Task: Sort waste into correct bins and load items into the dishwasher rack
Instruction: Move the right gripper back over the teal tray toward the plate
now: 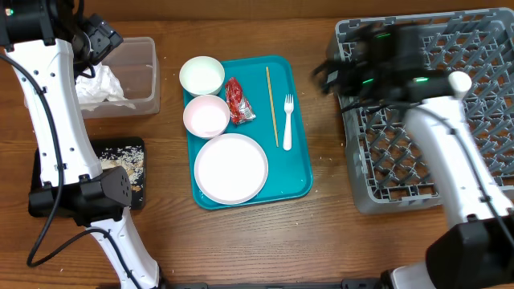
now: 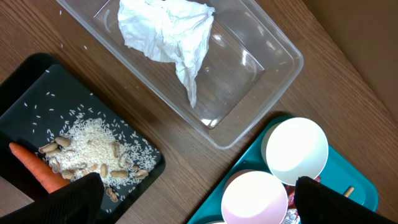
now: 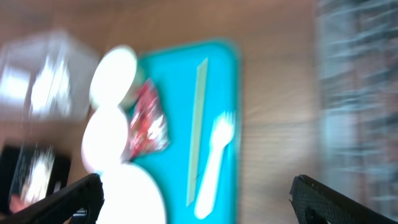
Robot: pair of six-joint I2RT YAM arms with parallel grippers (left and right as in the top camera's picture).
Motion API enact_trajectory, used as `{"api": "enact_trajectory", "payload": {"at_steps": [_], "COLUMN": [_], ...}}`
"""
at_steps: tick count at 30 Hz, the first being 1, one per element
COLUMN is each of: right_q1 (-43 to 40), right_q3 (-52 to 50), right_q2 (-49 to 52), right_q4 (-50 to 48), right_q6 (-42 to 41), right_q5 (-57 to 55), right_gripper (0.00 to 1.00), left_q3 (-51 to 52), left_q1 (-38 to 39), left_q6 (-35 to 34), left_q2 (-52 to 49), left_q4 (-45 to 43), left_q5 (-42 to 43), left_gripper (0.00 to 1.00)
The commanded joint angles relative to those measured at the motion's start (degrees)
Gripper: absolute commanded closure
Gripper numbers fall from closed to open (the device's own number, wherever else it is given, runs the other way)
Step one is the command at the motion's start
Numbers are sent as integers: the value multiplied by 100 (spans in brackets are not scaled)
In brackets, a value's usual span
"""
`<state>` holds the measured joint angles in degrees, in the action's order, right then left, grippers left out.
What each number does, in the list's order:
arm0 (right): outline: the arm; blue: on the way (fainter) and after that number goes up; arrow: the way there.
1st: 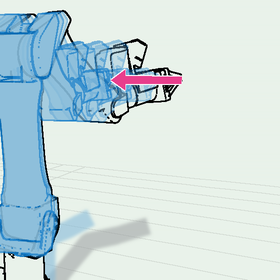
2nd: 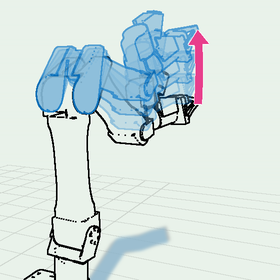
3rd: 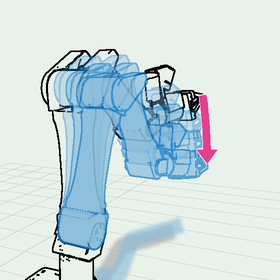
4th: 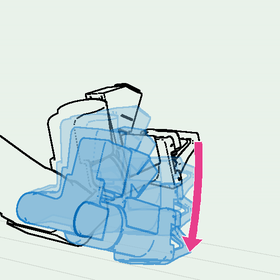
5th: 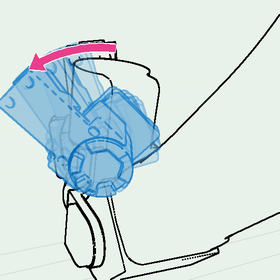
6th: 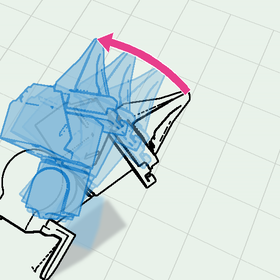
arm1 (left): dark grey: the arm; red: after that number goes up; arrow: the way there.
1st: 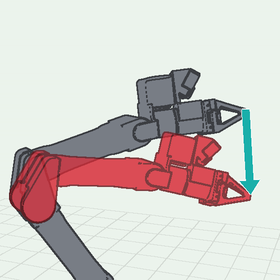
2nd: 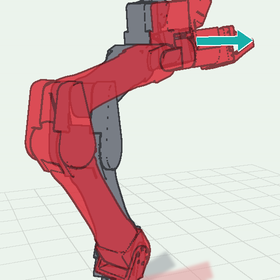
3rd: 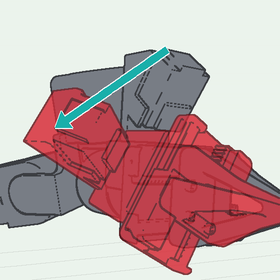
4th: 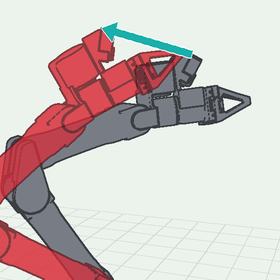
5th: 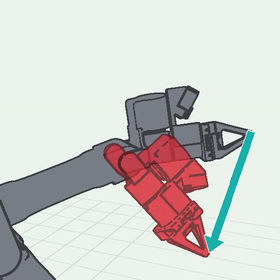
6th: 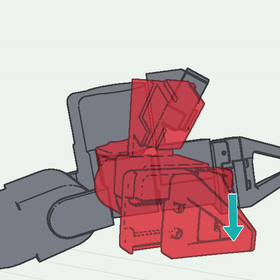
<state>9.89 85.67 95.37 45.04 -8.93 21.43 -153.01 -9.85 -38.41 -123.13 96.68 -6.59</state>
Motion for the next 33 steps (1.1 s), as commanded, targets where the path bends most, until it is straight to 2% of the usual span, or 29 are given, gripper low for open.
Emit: {"api": "enact_trajectory", "payload": {"at_steps": [1, 4, 9, 15, 19, 25, 27, 28, 29, 31, 33], "right_q1": [855, 1495, 2133, 2562, 2754, 2789, 2789, 2789, 2789, 2787, 2787], "right_q3": [55, 52, 48, 4, 4, -2, -11, -11, -11, -11, -11], "right_q2": [330, 675, 1237, 1773, 2100, 2452, 2461, 2461, 2461, 2461, 2461], "right_q4": [313, 562, 654, 643, 739, 785, 787, 787, 782, 789, 822], "right_q6": [42, -87, -837, -1217, -1215, -1388, -1388, -1388, -1388, -1388, -1386], "right_q5": [-719, -1003, -1196, -990, -1005, -1003, -1003, -1003, -1003, -1003, -1012], "right_gripper": [0, 0, 0, 16, 22, 25, 38, 51, 60, 73, 82], "left_q3": [7, 7, 7, 7, 7, 7, 7, 7, 7, 7, 7], "left_q1": [11, 13, 13, 13, 13, 13, 13, 13, 11, 13, 13], "left_q6": [114, 114, 114, 114, 114, 114, 114, 114, 114, 114, 114], "left_q2": [-57, -57, -57, -57, -57, -57, -57, -55, -57, -57, -57], "left_q4": [11, 9, 11, 11, 11, 11, 11, 11, 11, 11, 11], "left_q5": [22, 24, 22, 22, 22, 22, 22, 22, 22, 22, 22], "left_gripper": [0, 0, 0, 0, 0, 0, 0, 0, 0, 0, 0]}}
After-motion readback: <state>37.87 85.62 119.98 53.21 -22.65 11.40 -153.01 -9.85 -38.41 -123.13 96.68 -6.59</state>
